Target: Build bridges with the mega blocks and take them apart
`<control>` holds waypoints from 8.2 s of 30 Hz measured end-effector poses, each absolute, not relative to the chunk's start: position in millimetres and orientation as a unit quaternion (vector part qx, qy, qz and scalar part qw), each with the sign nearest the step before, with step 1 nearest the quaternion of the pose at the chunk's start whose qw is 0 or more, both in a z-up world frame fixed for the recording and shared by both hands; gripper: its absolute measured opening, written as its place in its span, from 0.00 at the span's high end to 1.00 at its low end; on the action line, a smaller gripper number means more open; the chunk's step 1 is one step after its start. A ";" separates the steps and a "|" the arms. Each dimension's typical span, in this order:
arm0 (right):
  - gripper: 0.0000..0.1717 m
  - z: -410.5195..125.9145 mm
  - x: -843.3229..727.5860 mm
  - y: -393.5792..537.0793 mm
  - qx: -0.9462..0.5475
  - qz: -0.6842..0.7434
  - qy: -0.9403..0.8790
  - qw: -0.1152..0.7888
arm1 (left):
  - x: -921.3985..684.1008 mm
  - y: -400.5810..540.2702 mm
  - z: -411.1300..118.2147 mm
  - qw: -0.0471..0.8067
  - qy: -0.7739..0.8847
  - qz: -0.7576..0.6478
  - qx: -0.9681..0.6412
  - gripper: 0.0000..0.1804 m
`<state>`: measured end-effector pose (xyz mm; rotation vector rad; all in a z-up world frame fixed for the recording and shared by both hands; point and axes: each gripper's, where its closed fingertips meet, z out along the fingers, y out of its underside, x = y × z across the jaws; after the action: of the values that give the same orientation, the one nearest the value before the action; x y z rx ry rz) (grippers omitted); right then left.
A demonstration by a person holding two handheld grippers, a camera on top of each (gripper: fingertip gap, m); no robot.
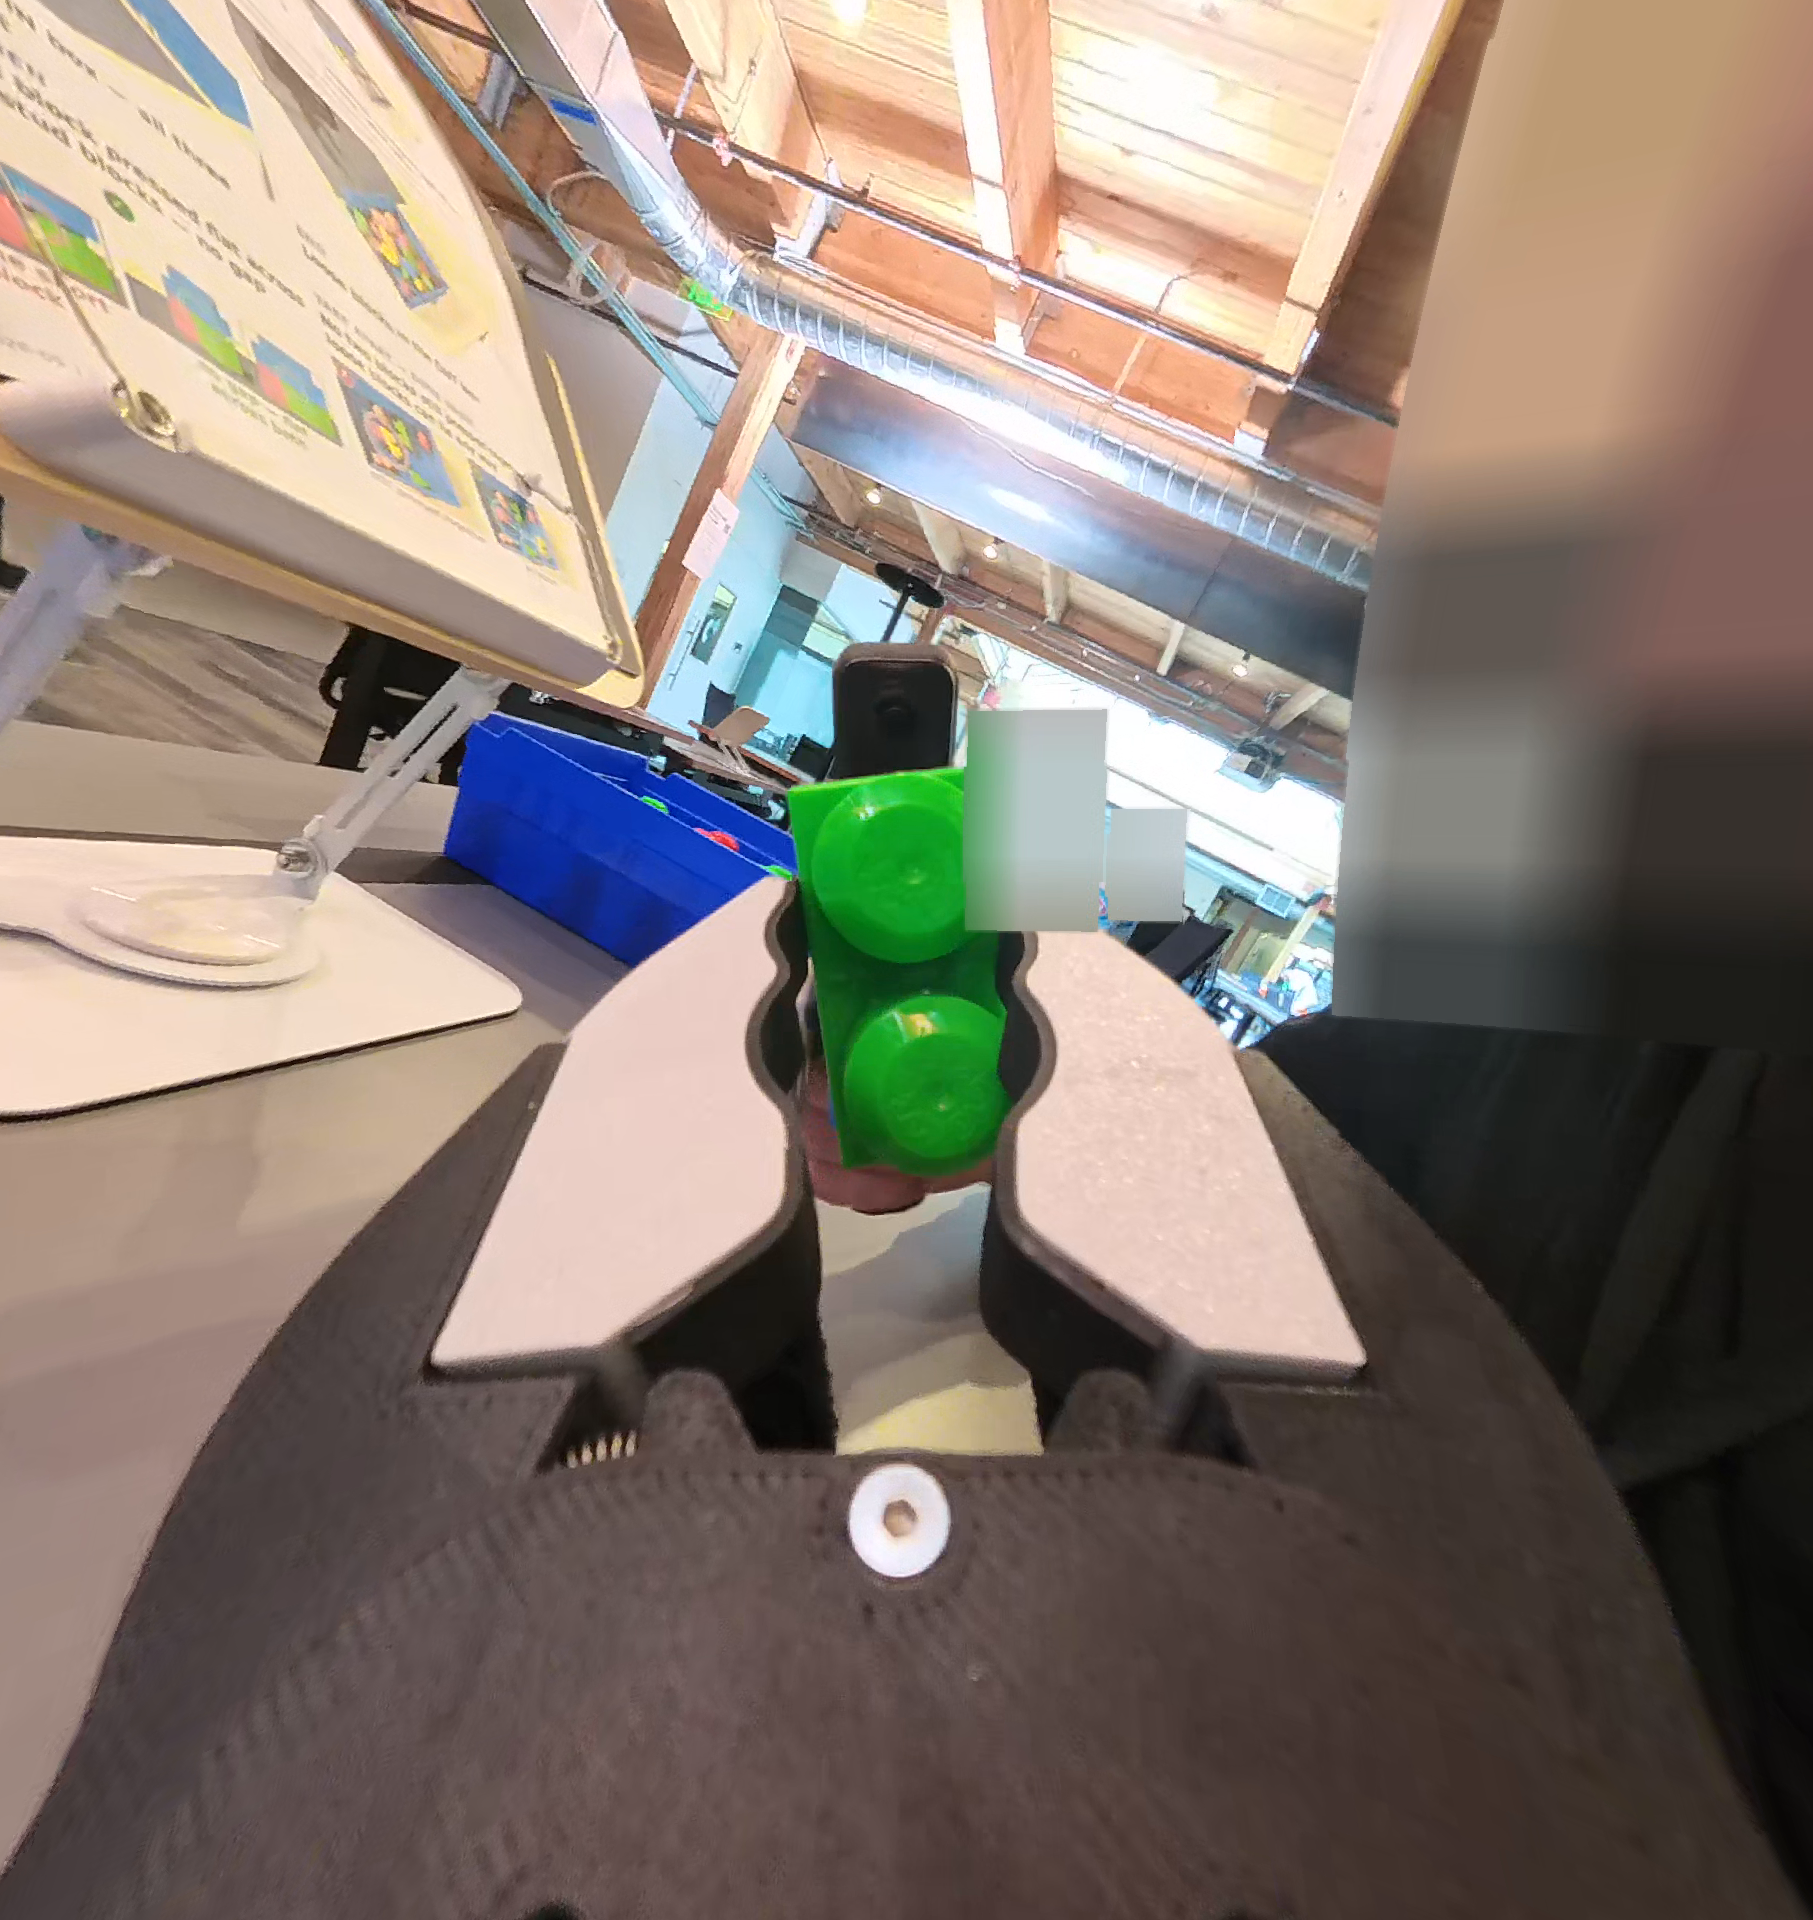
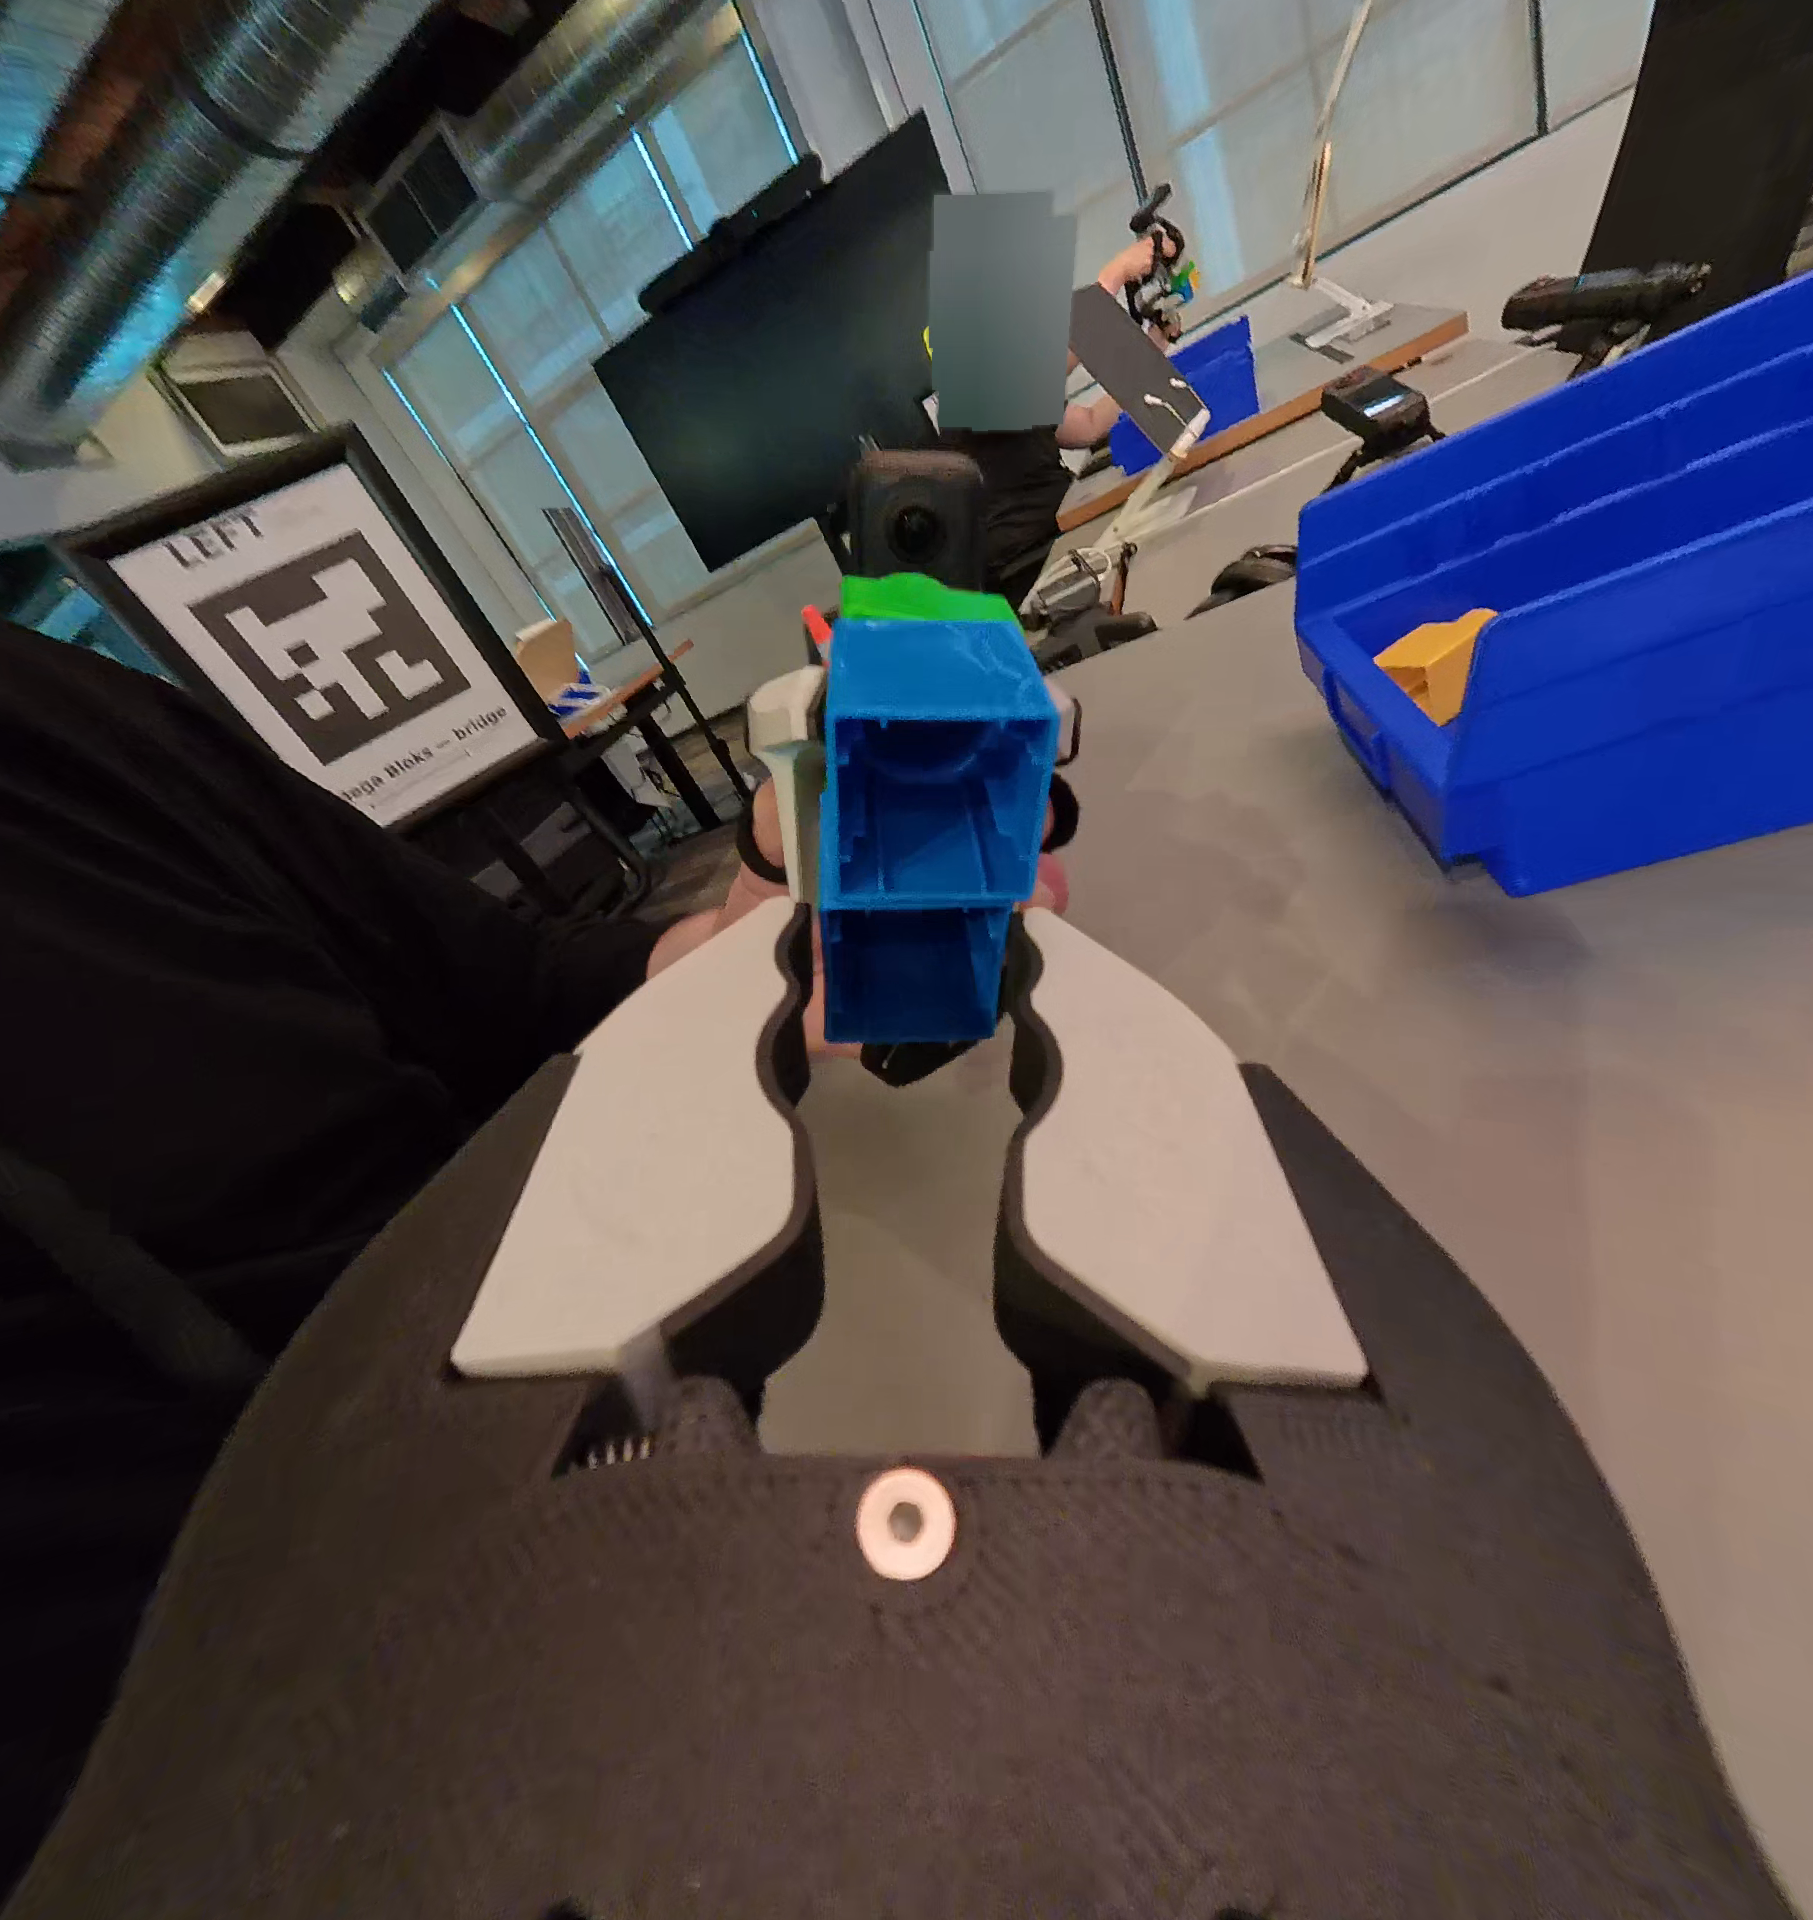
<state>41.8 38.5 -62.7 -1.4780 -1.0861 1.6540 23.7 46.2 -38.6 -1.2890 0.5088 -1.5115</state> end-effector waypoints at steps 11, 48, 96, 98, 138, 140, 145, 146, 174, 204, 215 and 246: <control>0.81 -47.7 47.3 55.1 -0.544 0.659 -0.388 0.344 | 29.1 48.0 -46.4 0.493 0.204 -0.642 -0.550 0.81; 0.80 -62.0 39.3 83.8 -0.580 0.702 -0.289 0.297 | 32.4 65.1 -72.0 0.442 0.168 -0.649 -0.596 0.79; 0.83 -89.1 43.3 92.0 -0.619 0.654 -0.328 0.285 | 19.6 86.1 -96.0 0.377 0.048 -0.692 -0.614 0.80; 0.82 -90.6 43.9 93.2 -0.624 0.642 -0.336 0.294 | 18.4 86.4 -94.7 0.376 0.043 -0.697 -0.609 0.80; 0.79 -69.0 59.7 66.2 -0.579 0.589 -0.488 0.283 | 65.5 49.9 -90.1 0.312 0.387 -0.555 -0.667 0.75; 0.79 -50.5 63.8 79.0 -0.563 0.621 -0.438 0.324 | 61.1 58.5 -82.4 0.343 0.355 -0.575 -0.653 0.71; 0.79 -48.8 60.0 86.2 -0.556 0.659 -0.375 0.341 | 68.2 62.8 -71.4 0.375 0.317 -0.613 -0.619 0.76; 0.79 -48.0 58.6 85.1 -0.551 0.670 -0.364 0.338 | 68.3 64.9 -72.8 0.377 0.313 -0.609 -0.624 0.80; 0.79 -55.0 56.8 76.9 -0.564 0.649 -0.403 0.313 | 51.2 70.8 -56.7 0.403 0.281 -0.633 -0.599 0.80; 0.79 -73.6 46.6 50.6 -0.588 0.571 -0.500 0.279 | 43.7 64.9 -44.4 0.452 0.369 -0.542 -0.605 0.82; 0.79 -79.1 44.8 48.8 -0.593 0.565 -0.507 0.267 | 43.6 64.7 -48.3 0.435 0.372 -0.535 -0.621 0.82; 0.79 -17.9 77.5 99.5 -0.544 0.668 -0.338 0.378 | 70.6 74.7 -38.5 0.403 0.336 -0.564 -0.637 0.68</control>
<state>77.5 99.5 -17.9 -1.3913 -0.8635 1.7083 70.6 74.7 -38.5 -1.6102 0.8476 -1.4254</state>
